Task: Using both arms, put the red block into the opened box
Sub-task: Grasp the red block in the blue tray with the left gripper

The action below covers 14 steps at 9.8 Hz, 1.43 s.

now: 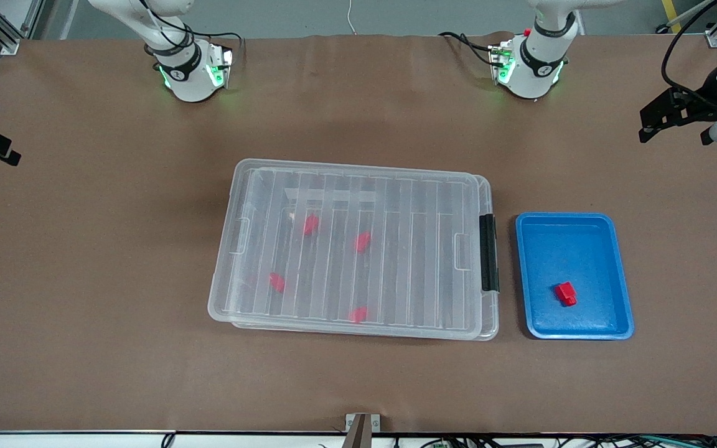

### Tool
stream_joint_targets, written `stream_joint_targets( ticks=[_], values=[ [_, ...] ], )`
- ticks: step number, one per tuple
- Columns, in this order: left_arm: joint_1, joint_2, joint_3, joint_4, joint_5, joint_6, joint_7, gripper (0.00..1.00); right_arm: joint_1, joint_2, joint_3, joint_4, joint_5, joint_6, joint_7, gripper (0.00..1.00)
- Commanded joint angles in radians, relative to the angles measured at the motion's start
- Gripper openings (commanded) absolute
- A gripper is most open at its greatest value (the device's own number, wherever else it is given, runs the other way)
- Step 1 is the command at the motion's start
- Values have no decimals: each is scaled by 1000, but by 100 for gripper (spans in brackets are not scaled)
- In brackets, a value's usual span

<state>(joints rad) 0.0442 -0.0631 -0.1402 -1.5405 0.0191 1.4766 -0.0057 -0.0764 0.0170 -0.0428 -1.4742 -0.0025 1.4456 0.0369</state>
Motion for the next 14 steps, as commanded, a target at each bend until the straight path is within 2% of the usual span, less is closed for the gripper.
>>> stream_joint_targets(
  ticks=[1, 3, 4, 6, 8, 10, 12, 14],
  values=[
    [5, 19, -4, -1, -8, -25, -14, 100, 0, -14, -2, -8, 1, 1, -2, 100],
    [6, 35, -4, 2, -4, -25, -11, 100, 0, -12, -2, -8, 1, 1, -3, 100],
    [6, 67, -3, 48, 2, -25, -5, 100, 3, -9, 0, -5, -1, 2, -9, 100],
    [14, 140, 7, 57, 2, -22, 1, 100, 18, 59, 7, -5, 2, 31, -11, 100],
    [19, 207, 7, 53, 2, 19, -7, 100, 117, 151, 6, -49, 53, 140, 4, 100],
    [34, 300, 7, 18, 2, 129, -19, 100, 208, 254, 6, -54, 58, 241, 80, 100],
    [43, 371, 7, -79, 2, 323, -19, 100, 320, 332, 6, -79, 58, 339, 238, 100],
    [52, 467, 7, -116, 4, 447, -19, 100, 371, 337, 11, -197, 58, 468, 251, 100]
  ],
)
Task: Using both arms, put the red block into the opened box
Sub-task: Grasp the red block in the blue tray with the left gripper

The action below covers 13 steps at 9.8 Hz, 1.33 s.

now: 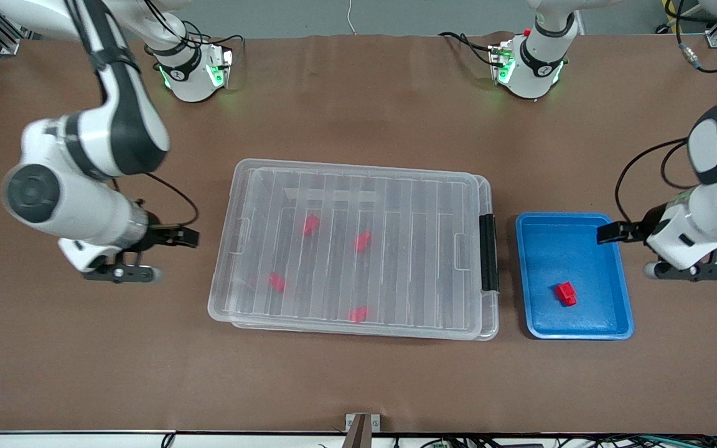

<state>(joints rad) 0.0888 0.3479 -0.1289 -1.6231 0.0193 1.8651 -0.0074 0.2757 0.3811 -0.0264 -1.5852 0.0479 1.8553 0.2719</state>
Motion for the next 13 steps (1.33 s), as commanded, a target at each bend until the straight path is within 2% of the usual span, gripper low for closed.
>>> stream_joint_targets(
  ticks=[1, 3, 6, 9, 10, 11, 13],
  values=[
    [11, 118, -5, -35, 4, 122, -17, 100, 19, -27, 12, -119, 7, 112, 16, 100],
    [12, 212, -1, -31, 2, 228, -17, 100, 13, -27, 16, -153, 6, 172, 13, 100],
    [12, 313, -1, -1, -1, 285, -34, 99, 25, -8, 16, -156, 6, 203, 12, 100],
    [5, 397, -1, 45, -1, 322, -91, 80, 16, -5, 14, -167, -10, 202, -2, 100],
    [5, 413, -1, 45, 1, 356, -94, 69, 7, -7, 14, -167, -19, 200, -5, 100],
    [5, 430, 0, 45, 2, 380, -94, 62, 0, -7, 14, -167, -35, 193, -16, 100],
    [2, 454, 18, 46, 2, 430, -94, 32, -47, -16, 11, -167, -60, 141, -19, 100]
  ],
)
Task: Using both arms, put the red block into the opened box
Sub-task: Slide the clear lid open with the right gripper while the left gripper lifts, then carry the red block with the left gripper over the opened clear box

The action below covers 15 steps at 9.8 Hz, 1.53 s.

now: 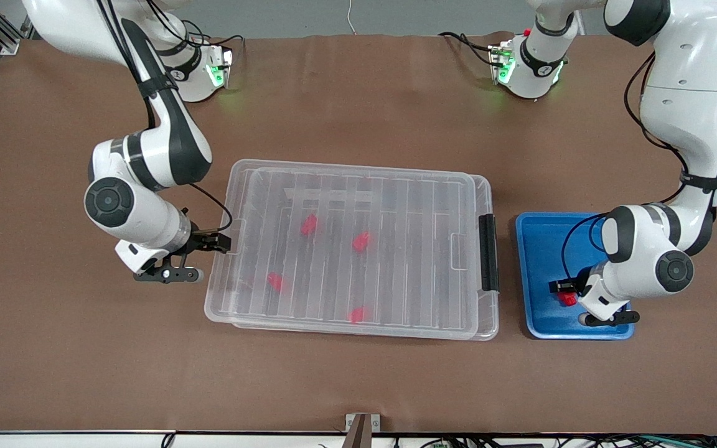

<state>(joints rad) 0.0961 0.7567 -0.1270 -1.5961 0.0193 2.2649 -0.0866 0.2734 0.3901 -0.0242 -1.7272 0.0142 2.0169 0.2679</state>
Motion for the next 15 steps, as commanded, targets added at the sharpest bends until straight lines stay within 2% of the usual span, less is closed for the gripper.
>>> stream_joint_targets(
  ticks=[1, 2, 3, 5, 7, 9, 10, 12, 14, 15],
  values=[
    [-4, 43, 18, 31, 2, 30, -15, 14, -65, -28, 7, -25, -34, -42, -19, 100],
    [5, 27, 18, 31, 2, 30, -15, 2, -94, -28, 6, -23, -37, -67, -24, 100],
    [5, -2, 18, 31, 4, 19, -13, 1, -124, -28, 6, -23, -45, -79, -44, 100],
    [-9, -118, 3, 30, -2, -136, -40, 0, -187, -30, 4, -20, -48, -87, -142, 100],
    [-33, -225, -61, 31, 5, -276, -144, 0, -236, -30, 4, -18, -48, -87, -214, 100],
    [-108, -281, -141, 31, 5, -340, -336, 0, -240, -30, 4, -14, -48, -89, -216, 100],
    [-171, -287, -160, 31, 8, -341, -438, 0, -240, -31, 6, -9, -48, -89, -211, 100],
    [-298, -274, -161, 31, 123, -338, -534, 0, -238, -59, 6, 40, -45, -113, -185, 100],
    [-364, -208, -161, 27, 151, -283, -545, 0, -241, -153, -3, 109, -46, -177, -183, 100],
    [-387, -167, -163, 21, 156, -228, -535, 1, -241, -201, -28, 127, -46, -214, -180, 100]
  ],
)
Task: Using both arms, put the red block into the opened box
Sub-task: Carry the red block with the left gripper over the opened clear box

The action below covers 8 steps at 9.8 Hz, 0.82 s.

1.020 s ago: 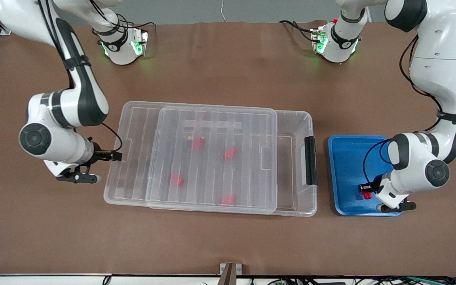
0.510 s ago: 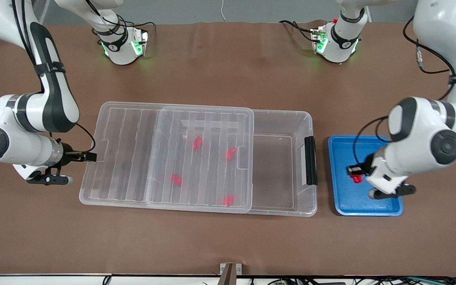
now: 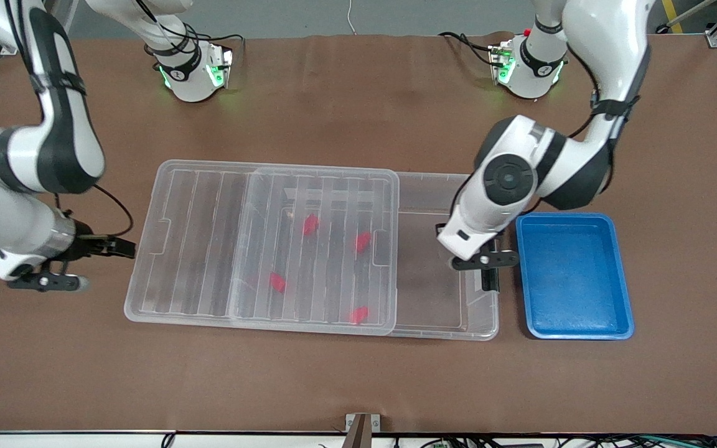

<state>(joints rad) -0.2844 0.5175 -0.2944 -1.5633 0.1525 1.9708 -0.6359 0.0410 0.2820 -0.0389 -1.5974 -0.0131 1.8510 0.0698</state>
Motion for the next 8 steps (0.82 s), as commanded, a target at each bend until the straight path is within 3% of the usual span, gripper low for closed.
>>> stream_joint_targets(
  ticks=[1, 4, 6, 8],
  values=[
    [-51, 111, 6, -11, 44, 103, 15, 1, -16, -140, -27, 4, -19, -65, 19, 100],
    [-56, 205, 6, -11, 78, 200, 66, 1, -50, -295, -24, 11, -2, -246, 256, 100],
    [-44, 234, 8, -11, 78, 221, 137, 5, -50, -340, -15, 45, -5, -367, 173, 100],
    [-39, 254, 14, -6, 71, 241, 139, 23, -50, -346, -22, 47, 1, -368, 148, 100]
  ],
)
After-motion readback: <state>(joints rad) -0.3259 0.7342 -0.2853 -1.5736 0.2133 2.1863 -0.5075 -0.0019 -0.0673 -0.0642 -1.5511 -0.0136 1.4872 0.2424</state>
